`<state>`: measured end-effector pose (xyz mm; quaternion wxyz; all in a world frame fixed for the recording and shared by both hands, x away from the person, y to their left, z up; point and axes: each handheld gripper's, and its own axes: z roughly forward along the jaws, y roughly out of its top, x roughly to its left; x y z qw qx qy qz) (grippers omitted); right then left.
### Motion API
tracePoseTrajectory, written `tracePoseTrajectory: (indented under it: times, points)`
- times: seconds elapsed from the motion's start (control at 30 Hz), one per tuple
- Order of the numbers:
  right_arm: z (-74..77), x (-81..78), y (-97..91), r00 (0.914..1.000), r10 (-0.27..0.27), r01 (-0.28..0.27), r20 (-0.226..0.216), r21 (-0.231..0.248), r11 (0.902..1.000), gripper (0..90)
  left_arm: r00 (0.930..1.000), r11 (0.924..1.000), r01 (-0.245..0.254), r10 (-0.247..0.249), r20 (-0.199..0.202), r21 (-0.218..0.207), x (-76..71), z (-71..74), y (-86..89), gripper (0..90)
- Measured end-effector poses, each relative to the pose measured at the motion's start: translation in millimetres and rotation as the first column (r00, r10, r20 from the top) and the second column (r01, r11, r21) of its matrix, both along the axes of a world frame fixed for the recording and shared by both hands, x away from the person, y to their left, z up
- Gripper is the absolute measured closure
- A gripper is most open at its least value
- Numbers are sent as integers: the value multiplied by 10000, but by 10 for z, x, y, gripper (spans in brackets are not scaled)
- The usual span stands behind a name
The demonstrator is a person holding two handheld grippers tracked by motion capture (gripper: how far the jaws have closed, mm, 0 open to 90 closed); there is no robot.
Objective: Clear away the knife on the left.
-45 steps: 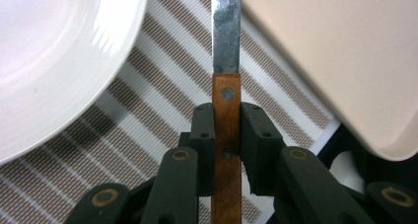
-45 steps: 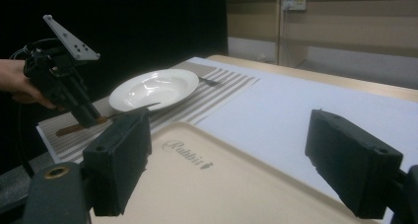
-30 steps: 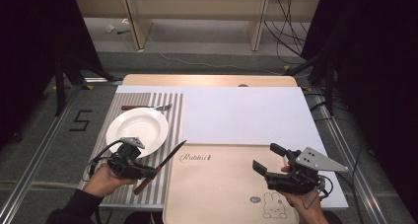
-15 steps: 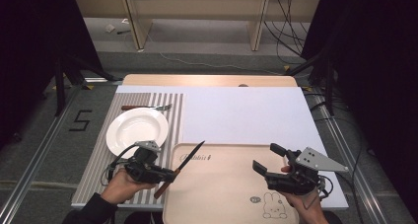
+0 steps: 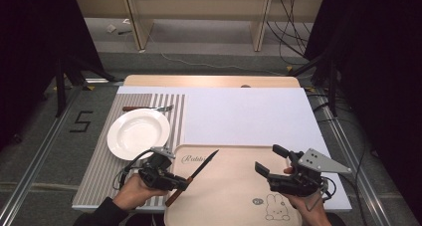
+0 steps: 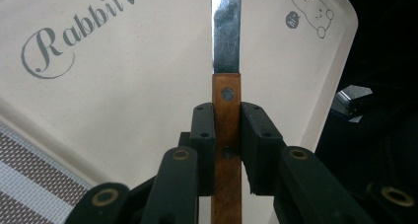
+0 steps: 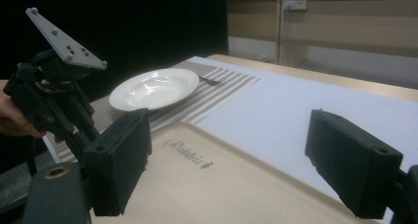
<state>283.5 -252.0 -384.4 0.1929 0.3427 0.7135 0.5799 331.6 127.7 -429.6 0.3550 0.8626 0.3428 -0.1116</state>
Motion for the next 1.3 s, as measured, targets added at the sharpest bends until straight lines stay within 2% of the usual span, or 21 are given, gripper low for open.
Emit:
tracePoseTrajectory:
  times: [0.3,0.57,0.9,1.13,1.3]
  points:
    - [-1,1,1,10000,2,-2,-6,-4,10000,187,9996,9999,148,-146,-225,79,-2,-57,-95,767]
    - [0,0,1,10000,6,-6,-5,0,10000,187,9985,9997,66,-53,-544,236,0,-108,-161,767]
    - [0,1,1,10000,12,-12,-8,4,10000,187,9946,9986,-5,60,-1038,529,3,-217,-235,767]
    - [1,0,0,10000,15,-15,3,11,10000,187,9892,9972,-74,182,-1455,746,-5,-289,-291,767]
    - [1,0,0,10000,15,-15,-11,15,10000,187,9875,9965,-115,244,-1559,830,2,-321,-306,767]
